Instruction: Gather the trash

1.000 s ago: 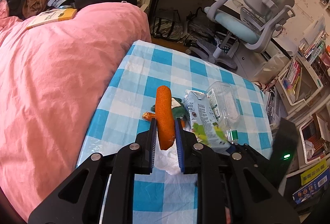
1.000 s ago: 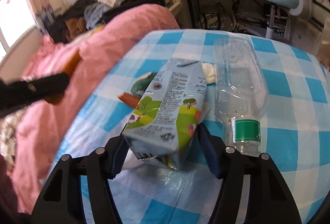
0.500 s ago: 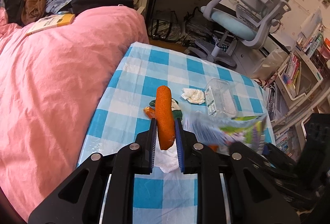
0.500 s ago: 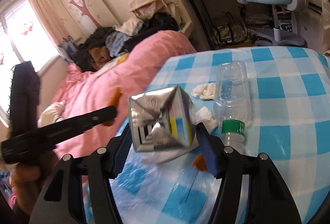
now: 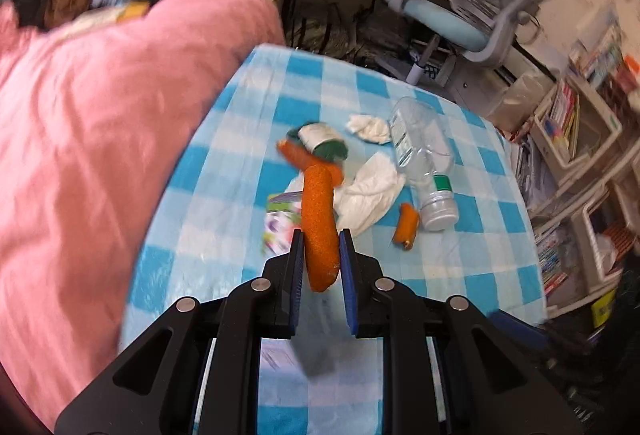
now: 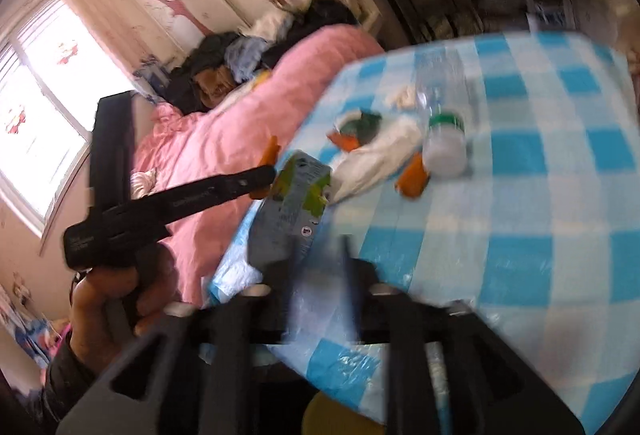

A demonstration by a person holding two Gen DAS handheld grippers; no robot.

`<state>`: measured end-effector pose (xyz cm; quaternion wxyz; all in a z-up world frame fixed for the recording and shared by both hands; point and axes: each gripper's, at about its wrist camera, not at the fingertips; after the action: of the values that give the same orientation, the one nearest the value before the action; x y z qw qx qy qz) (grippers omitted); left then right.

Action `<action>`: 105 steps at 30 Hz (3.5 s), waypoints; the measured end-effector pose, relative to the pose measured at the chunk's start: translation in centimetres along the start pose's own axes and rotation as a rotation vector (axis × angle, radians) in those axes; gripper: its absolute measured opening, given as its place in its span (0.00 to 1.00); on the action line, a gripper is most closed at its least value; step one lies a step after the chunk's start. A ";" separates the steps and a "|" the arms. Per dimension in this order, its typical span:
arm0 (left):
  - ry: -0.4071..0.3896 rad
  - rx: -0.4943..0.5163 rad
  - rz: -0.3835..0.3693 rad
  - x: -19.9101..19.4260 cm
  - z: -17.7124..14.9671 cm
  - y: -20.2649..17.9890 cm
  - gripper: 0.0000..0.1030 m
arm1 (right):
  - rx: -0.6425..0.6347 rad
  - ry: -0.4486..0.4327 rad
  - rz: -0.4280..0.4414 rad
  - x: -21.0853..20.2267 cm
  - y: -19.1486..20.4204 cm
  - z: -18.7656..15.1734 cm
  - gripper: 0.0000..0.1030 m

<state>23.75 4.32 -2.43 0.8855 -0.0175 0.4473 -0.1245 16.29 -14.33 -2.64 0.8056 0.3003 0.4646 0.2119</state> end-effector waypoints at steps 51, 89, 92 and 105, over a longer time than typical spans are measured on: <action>0.136 0.023 0.038 -8.3 -18.9 -5.7 0.55 | -0.067 -0.050 -0.344 -10.5 -2.3 -11.6 0.75; 0.068 0.197 0.214 13.1 2.8 -1.1 0.93 | -0.253 -0.014 -0.550 5.7 -8.2 7.0 0.94; 0.068 0.197 0.214 13.1 2.8 -1.1 0.93 | -0.253 -0.014 -0.550 5.7 -8.2 7.1 0.94; 0.068 0.196 0.214 13.1 2.8 -1.1 0.93 | -0.253 -0.014 -0.550 5.7 -8.2 7.1 0.94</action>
<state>33.21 -0.05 -10.88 0.8756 0.1212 0.4618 -0.0731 25.76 -18.79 -9.00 0.8669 0.0616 0.4930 0.0400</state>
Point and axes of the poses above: each gripper's, at about its wrist camera, not at the fingertips, and x roughly the way its jaws point, y to its left, z to its top, and after that the axes turned 12 degrees about x, right-handed
